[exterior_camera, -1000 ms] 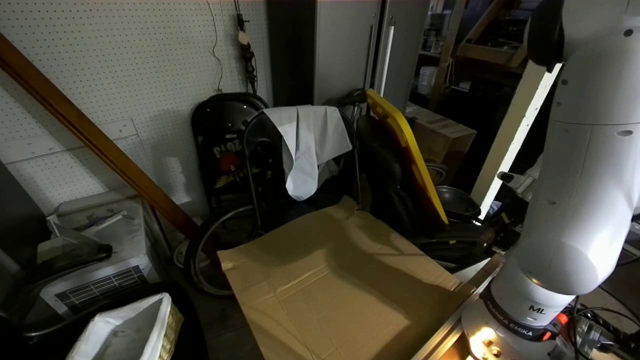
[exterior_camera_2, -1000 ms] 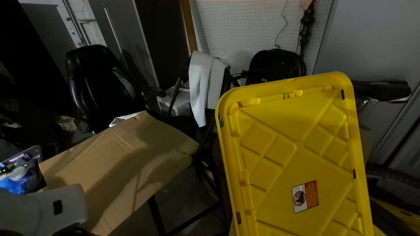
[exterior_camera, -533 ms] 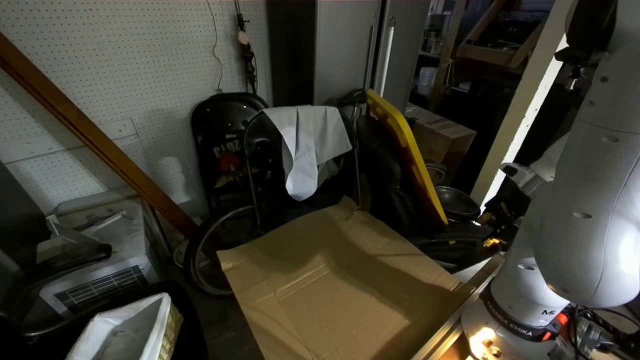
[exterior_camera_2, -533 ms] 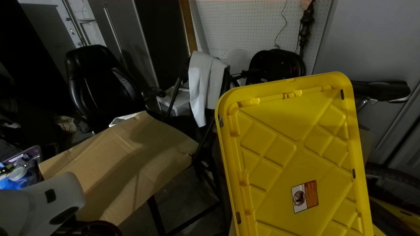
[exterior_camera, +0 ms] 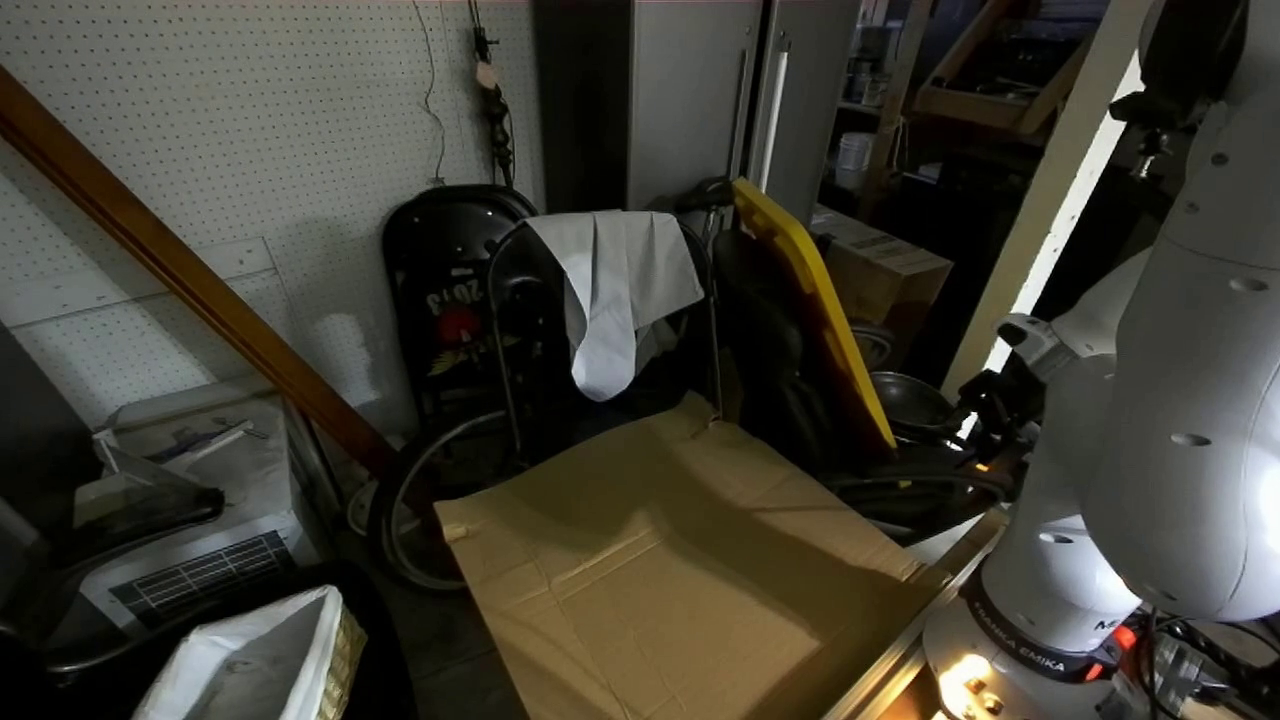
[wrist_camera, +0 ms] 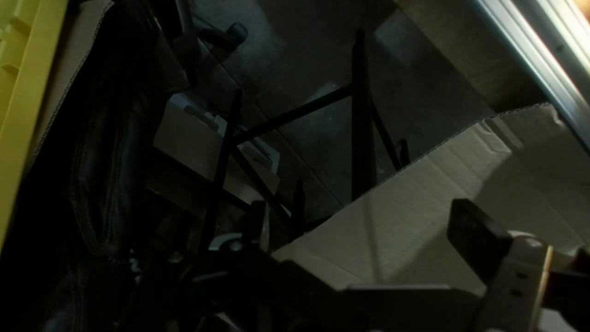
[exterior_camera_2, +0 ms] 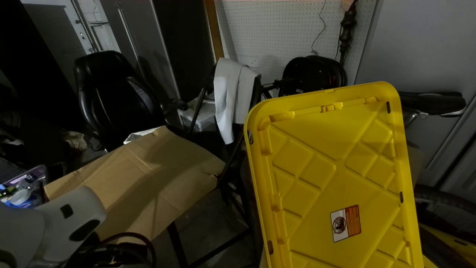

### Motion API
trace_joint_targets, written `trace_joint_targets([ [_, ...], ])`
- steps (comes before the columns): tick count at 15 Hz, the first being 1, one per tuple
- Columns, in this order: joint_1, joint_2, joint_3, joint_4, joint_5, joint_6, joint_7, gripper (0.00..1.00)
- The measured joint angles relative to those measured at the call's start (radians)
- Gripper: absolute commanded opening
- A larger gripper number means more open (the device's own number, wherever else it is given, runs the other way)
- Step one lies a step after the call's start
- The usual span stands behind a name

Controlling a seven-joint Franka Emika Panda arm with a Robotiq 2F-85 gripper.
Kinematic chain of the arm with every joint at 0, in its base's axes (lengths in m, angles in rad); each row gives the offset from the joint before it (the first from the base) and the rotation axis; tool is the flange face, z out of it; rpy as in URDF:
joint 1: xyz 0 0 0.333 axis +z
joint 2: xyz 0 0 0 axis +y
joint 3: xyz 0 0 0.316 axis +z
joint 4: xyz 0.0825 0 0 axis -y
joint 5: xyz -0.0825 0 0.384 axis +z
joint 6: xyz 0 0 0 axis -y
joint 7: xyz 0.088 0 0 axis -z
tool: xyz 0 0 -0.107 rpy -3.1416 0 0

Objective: Move the cardboard to the left

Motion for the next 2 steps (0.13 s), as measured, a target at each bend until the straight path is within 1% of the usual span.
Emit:
trace_joint_targets([
  [2, 0.0, 0.0, -0.001, 0.0, 0.0, 0.0, -0.001, 1.0],
])
